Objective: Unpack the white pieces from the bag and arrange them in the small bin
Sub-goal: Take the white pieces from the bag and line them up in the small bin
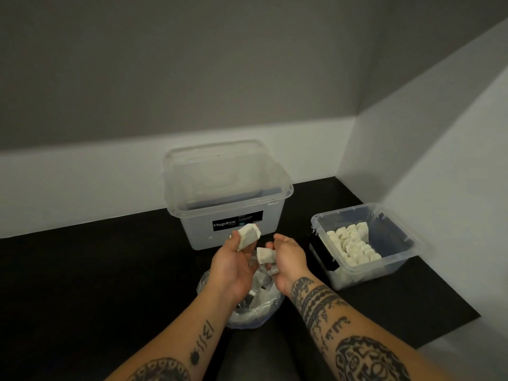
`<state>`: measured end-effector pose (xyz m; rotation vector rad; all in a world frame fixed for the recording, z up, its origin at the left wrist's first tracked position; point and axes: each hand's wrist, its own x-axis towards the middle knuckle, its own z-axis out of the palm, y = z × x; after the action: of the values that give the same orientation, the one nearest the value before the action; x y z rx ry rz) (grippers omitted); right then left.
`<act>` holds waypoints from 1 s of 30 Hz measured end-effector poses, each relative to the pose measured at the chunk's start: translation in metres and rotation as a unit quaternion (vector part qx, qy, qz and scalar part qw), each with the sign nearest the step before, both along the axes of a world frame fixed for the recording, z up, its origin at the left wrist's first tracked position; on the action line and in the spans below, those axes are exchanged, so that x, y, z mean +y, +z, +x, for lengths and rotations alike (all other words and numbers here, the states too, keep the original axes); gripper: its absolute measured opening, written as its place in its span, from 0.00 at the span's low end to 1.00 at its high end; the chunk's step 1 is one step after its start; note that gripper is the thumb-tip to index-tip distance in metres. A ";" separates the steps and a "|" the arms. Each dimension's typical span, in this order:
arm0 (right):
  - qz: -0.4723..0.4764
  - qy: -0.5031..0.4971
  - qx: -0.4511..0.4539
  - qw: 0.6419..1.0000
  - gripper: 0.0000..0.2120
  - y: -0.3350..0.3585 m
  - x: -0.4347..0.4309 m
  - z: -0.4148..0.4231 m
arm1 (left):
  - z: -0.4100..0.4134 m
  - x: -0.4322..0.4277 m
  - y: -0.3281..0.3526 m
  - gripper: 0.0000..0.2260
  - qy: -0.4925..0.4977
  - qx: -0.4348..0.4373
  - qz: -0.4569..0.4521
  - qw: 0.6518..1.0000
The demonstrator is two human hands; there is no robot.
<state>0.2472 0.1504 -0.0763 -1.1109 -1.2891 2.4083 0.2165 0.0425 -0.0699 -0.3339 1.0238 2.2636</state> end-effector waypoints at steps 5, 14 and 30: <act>-0.069 -0.010 0.021 0.997 0.14 0.009 0.001 -0.001 | 0.010 0.007 -0.008 0.16 -0.032 -0.001 -0.072 0.997; -0.070 -0.026 0.103 0.992 0.25 0.009 -0.002 0.007 | 0.015 0.029 -0.012 0.10 0.017 -0.009 -0.211 0.977; -0.024 -0.003 0.071 0.997 0.07 0.016 0.043 0.010 | -0.026 -0.012 -0.011 0.06 -0.103 0.159 -0.400 0.897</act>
<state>0.2573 0.1938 -0.0608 -0.9353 -1.1869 2.4751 0.1904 0.0300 -0.0807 -0.1687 2.0463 1.6326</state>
